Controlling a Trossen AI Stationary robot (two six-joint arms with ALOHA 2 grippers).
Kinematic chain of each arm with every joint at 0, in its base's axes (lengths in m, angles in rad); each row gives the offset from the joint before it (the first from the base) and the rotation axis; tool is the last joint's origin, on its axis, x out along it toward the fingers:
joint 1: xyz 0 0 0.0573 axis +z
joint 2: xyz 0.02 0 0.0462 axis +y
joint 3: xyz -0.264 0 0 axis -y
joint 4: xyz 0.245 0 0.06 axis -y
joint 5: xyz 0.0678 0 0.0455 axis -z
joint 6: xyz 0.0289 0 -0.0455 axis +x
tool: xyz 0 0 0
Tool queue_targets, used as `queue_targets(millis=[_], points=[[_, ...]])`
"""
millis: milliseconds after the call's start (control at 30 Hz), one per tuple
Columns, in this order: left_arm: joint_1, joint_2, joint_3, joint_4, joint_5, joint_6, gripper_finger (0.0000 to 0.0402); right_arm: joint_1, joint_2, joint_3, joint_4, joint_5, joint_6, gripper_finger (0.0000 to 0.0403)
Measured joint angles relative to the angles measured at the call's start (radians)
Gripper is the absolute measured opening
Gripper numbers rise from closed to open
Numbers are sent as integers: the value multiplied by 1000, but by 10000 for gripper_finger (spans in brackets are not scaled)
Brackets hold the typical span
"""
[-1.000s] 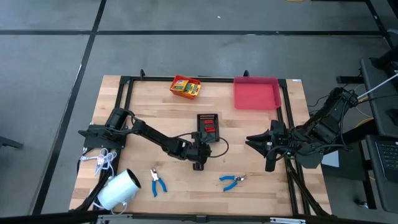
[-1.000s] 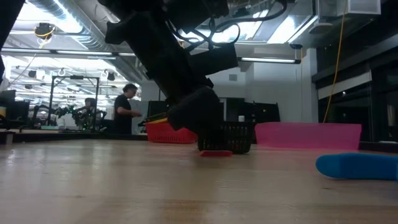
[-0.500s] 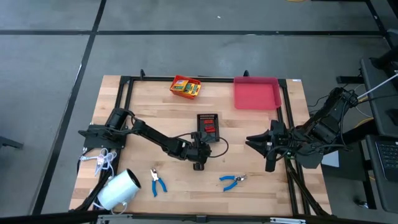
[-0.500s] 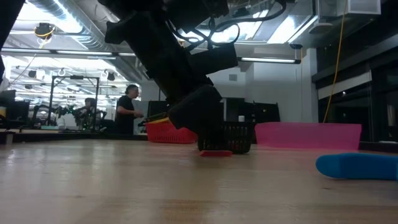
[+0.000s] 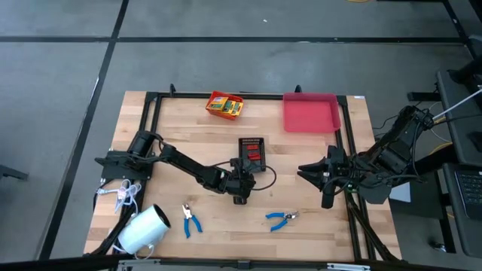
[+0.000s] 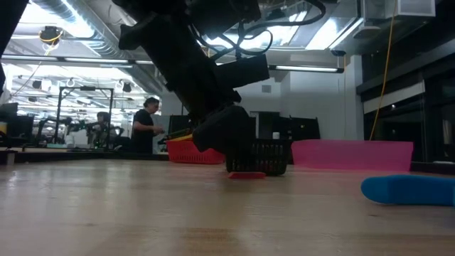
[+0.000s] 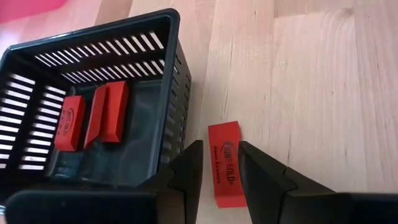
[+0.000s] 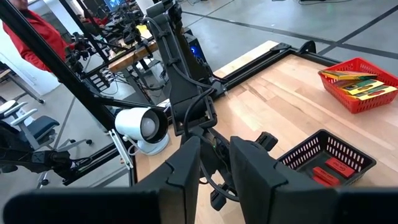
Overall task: Pick & Place School Supplies
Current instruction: Put the red eraser into the black bin
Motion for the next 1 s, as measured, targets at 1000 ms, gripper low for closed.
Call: queue_targets(millis=[1000], points=[[3, 28, -20, 43, 67, -41, 98, 0, 1, 0, -6, -5, 12, 91]])
